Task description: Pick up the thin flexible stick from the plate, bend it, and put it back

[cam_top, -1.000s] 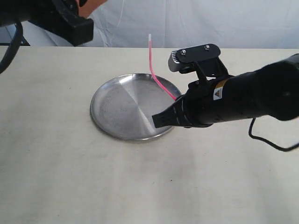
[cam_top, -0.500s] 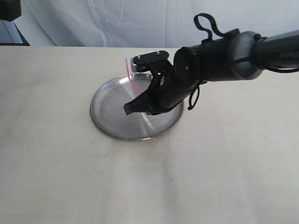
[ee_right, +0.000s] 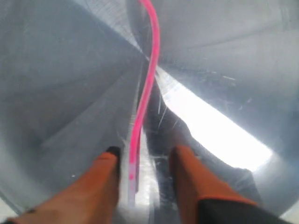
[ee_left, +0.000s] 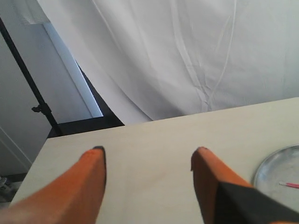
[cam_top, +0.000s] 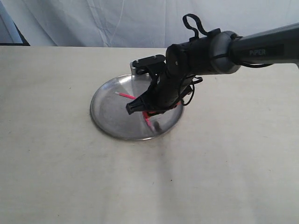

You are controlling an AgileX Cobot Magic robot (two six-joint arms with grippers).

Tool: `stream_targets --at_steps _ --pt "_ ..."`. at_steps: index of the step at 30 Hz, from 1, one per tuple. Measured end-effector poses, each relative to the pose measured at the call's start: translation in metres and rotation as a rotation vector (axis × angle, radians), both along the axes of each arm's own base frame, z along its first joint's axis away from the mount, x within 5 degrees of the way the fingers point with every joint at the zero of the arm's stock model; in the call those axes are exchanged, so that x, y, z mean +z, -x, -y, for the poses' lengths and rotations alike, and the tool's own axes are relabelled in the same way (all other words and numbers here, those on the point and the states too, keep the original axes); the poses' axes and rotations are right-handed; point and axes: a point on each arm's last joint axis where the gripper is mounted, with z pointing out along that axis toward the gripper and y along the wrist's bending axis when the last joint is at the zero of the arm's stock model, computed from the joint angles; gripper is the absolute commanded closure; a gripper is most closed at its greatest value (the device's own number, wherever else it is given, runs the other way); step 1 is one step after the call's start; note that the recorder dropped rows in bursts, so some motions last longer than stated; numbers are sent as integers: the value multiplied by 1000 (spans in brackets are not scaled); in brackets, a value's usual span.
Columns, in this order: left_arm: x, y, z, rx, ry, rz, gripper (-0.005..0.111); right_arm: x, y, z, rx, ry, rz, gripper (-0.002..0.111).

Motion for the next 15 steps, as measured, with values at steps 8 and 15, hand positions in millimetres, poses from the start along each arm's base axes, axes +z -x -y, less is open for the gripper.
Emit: stream_targets --at_steps 8,15 --pt "-3 1 1 -5 37 -34 53 42 4 3 8 -33 84 108" --pt "-3 1 1 -5 40 -36 53 136 28 16 23 -104 258 108"
